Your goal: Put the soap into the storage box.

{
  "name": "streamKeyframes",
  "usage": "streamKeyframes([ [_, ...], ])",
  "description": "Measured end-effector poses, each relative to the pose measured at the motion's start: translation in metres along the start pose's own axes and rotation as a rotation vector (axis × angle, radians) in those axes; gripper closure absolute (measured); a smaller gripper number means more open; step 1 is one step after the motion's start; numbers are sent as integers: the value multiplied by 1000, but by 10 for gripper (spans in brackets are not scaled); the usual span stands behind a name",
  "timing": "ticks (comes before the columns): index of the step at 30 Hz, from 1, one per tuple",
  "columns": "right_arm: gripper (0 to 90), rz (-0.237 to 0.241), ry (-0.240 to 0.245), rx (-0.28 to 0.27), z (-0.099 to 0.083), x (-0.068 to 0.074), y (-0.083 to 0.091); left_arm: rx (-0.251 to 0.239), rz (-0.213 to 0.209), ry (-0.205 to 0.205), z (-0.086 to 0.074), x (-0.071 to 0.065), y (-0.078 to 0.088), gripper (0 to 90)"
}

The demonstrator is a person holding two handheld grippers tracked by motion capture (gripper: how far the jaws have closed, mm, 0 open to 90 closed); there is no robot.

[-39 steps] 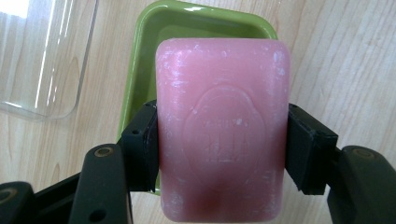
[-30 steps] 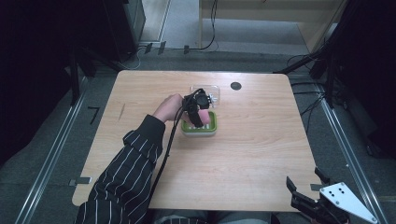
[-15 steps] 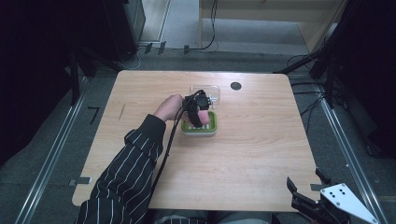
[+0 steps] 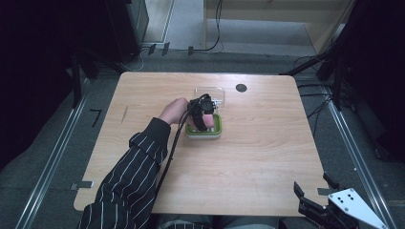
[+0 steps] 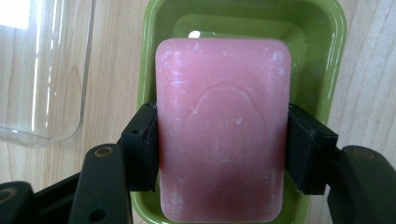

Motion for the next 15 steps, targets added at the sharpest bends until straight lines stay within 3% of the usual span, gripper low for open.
streamKeyframes([
  [15, 129, 1, -1, 0, 0, 0, 0, 0, 5, -28, 0, 1, -9, 385],
])
Point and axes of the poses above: each handheld gripper's, and its own axes: y roughly backward along the jaws, z roughly out of its top, x roughly to its left, the point moved 5 cm from there along -y, roughly forward along the jaws
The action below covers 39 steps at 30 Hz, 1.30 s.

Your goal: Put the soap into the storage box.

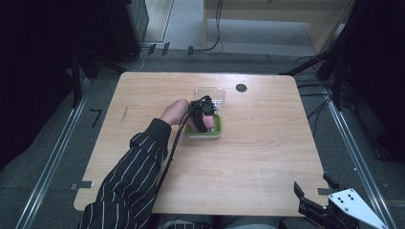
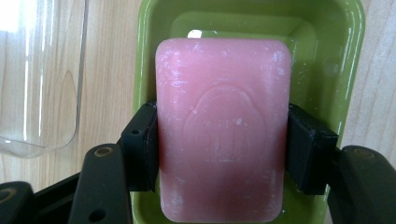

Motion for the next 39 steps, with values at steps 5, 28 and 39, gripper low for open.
streamKeyframes([
  [5, 129, 0, 1, -1, 0, 0, 1, 5, 2, -9, 1, -1, -2, 385],
  [28, 129, 4, 1, -2, 1, 0, -1, -3, 4, 13, -4, 3, -1, 368],
  [39, 129, 6, 5, -3, 1, 1, -1, -37, -13, 88, -3, 3, 19, 261],
])
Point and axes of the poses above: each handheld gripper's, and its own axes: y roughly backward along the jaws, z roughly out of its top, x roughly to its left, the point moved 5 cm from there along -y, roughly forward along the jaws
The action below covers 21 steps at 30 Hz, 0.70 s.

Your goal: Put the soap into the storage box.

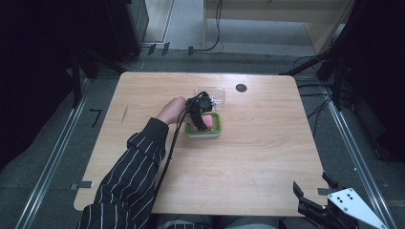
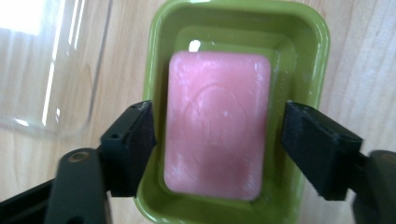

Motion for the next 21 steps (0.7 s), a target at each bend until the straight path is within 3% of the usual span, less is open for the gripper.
streamKeyframes([
  [4, 129, -1, 1, -3, 0, 0, 1, 23, 4, 61, -2, -2, 4, 141],
  [9, 129, -1, 0, -3, 0, 0, 0, 42, -8, 142, -7, -4, 11, 56],
  [21, 129, 3, 3, -7, 1, 1, 0, 88, 10, 207, -23, -19, 23, 19],
])
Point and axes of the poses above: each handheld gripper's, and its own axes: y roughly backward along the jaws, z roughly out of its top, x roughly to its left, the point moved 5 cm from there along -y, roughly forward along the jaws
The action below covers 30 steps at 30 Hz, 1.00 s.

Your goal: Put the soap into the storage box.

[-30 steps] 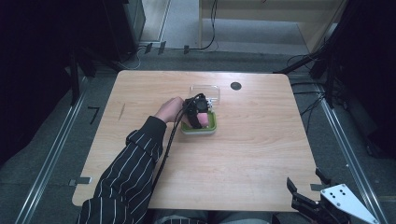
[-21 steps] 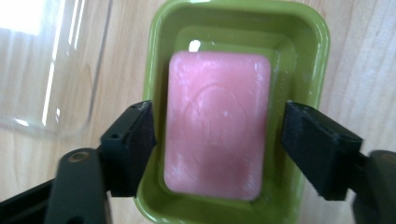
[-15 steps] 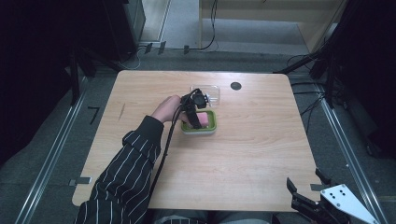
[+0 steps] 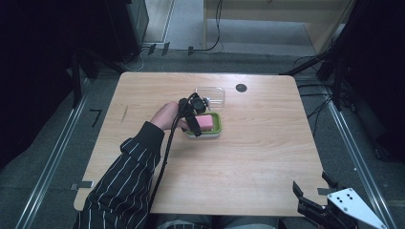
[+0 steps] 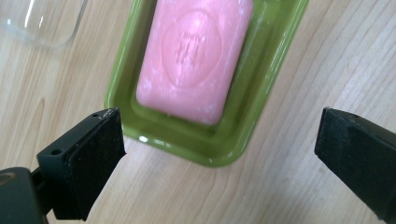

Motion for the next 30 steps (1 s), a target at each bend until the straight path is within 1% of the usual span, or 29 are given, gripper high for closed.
streamKeyframes([
  [3, 129, 0, -1, 1, 0, 0, 0, -6, 1, 22, -5, -3, 2, 35],
  [4, 129, 0, -1, 0, 0, 0, 0, -1, 0, 31, -7, -5, 2, 35],
  [6, 129, 1, -1, 0, 0, 0, 0, 10, 6, 31, -11, -7, 3, 36],
  [12, 129, 1, 0, 0, 0, 1, 0, 20, 11, 52, -26, -16, 3, 62],
  [13, 129, 1, 0, 0, 0, 1, 0, 29, 13, 45, -30, -17, 3, 62],
  [15, 129, 2, -1, -1, 0, 1, 0, 25, 13, 65, -35, -21, 2, 62],
  [16, 129, 1, -1, 0, 0, 1, 0, 28, 16, 63, -38, -22, 2, 62],
  [20, 129, 1, -2, -2, 0, 1, 0, 30, 16, 89, -49, -28, 1, 62],
  [23, 129, 2, -2, -2, 0, 1, 0, 41, 10, 97, -59, -34, -1, 62],
  [24, 129, 2, -2, -2, 0, 1, 0, 47, 6, 93, -62, -36, -2, 62],
  [25, 129, 3, -1, -3, 0, 1, 0, 45, 4, 101, -65, -39, -3, 62],
  [28, 129, 4, -4, -3, 0, 1, 0, 52, 8, 100, -72, -44, -3, 62],
  [30, 129, 4, -2, -4, 0, 1, 0, 53, 13, 111, -77, -48, -4, 62],
])
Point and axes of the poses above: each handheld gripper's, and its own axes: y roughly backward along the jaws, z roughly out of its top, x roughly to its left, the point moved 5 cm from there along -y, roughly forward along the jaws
